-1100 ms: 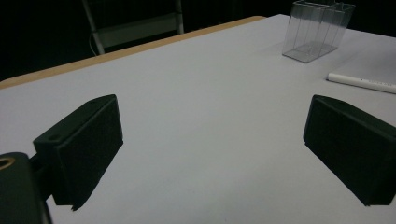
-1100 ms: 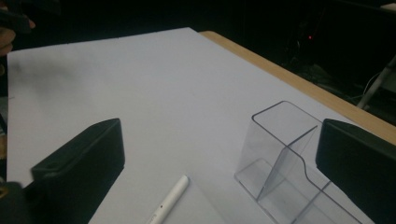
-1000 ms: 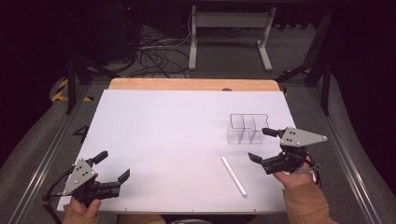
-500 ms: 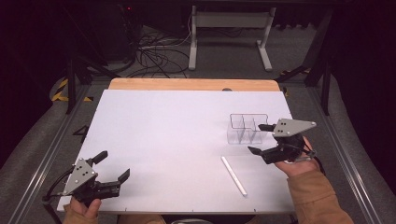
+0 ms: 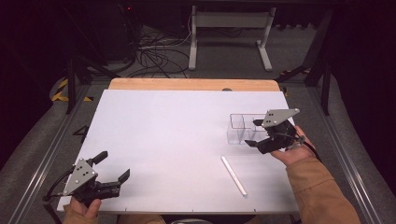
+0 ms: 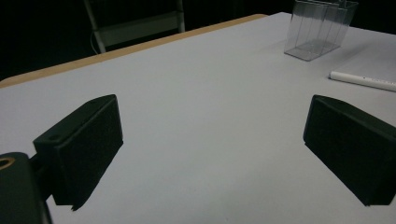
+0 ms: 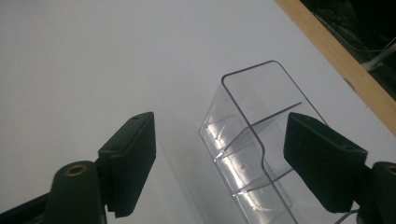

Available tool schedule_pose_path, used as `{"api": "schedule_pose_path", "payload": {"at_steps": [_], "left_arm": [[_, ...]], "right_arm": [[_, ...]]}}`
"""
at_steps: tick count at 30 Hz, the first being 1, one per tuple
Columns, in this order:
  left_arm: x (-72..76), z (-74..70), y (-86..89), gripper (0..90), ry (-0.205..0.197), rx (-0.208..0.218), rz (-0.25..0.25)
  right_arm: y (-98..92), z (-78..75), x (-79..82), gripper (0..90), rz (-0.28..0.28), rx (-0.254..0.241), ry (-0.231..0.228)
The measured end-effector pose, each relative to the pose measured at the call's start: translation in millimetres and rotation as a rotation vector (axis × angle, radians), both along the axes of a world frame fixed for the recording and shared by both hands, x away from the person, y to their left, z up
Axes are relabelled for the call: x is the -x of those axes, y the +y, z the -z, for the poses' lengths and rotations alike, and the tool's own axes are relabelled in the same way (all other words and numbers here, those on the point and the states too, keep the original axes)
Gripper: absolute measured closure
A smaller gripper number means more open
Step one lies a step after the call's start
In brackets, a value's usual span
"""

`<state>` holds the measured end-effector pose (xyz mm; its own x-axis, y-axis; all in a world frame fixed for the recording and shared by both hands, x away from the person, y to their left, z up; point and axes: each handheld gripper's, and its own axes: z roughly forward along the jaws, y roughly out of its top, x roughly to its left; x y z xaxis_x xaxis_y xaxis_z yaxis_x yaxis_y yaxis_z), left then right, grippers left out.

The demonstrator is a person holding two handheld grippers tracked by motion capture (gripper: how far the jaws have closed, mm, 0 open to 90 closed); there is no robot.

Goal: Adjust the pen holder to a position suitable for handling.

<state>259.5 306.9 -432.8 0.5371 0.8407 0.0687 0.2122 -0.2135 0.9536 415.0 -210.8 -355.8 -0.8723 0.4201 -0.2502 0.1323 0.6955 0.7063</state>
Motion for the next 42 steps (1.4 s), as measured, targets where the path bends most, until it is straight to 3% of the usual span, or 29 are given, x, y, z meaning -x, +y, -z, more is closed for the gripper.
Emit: {"api": "schedule_pose_path", "payload": {"at_steps": [3, 17, 31, 42], "left_arm": [[-0.9, 0.5, -1.1, 5.5, 0.004, -0.003, 0.002], [-1.6, 1.0, -1.4, 5.5, 0.003, -0.009, 0.003], [-1.9, 1.5, -2.2, 5.6, 0.008, -0.009, 0.006], [-2.0, 1.8, -2.2, 5.6, 0.011, -0.008, 0.007]], "right_arm": [[2.2, 4.9, -9.2, 27.1, 0.004, 0.034, 0.022], [7.8, 14.9, -32.0, 40.2, 0.004, 0.172, 0.03], [7.1, 21.8, -46.0, 46.2, 0.017, 0.215, 0.034], [11.1, 29.5, -54.8, 52.1, 0.005, 0.245, 0.062]]}}
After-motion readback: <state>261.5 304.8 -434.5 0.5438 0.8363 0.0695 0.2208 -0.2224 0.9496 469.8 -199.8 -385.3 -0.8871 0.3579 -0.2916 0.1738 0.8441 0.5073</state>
